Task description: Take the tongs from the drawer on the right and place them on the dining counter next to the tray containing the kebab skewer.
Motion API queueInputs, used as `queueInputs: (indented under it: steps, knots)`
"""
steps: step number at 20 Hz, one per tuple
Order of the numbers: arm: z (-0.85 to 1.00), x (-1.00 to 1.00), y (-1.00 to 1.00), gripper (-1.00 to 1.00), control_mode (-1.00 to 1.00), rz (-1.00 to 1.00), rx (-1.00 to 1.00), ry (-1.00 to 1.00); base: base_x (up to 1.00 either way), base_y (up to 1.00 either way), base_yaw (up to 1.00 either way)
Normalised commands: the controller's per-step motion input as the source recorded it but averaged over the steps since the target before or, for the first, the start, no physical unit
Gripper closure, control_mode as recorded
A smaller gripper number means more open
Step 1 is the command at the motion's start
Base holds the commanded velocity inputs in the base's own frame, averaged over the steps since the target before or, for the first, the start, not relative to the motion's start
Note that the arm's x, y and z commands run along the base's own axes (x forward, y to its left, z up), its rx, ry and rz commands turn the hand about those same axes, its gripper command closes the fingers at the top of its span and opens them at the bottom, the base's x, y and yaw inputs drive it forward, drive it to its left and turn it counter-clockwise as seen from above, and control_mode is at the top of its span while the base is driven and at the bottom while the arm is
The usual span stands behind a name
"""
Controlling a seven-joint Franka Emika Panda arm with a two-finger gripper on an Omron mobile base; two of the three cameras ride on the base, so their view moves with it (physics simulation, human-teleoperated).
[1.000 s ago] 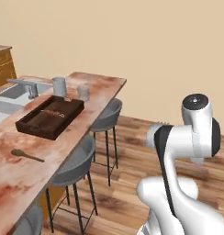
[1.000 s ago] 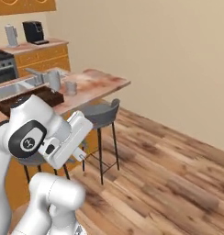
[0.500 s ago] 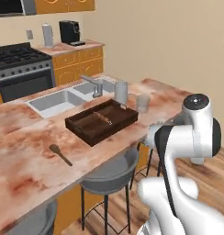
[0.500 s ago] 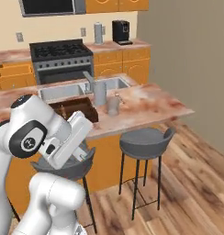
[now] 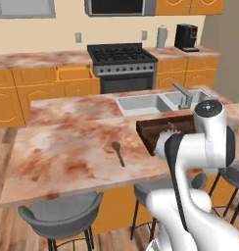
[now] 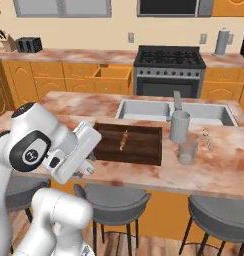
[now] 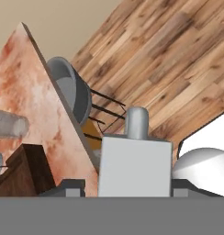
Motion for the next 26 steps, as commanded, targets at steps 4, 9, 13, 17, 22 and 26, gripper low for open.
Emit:
queueInputs:
  steps: [4,9,13,17,22,26]
  knots:
    - [0.00,0.00,0.00,1.00,1.00,0.00,0.00,0.00,0.27,0.00,0.65]
    - [0.00,0.00,0.00,1.00,1.00,0.00,0.00,0.00,0.06,-0.03,0.10]
    - [0.00,0.00,0.00,1.00,1.00,0.00,0.00,0.00,0.93,0.01,0.00]
    - [0.00,0.00,0.00,1.00,1.00,0.00,0.00,0.00,1.00,0.05,0.00]
    - [0.00,0.00,0.00,1.00,1.00,0.00,0.00,0.00,1.00,0.17,0.03]
    - [0.00,0.00,0.00,1.00,1.00,0.00,0.00,0.00,0.79,0.14,0.06]
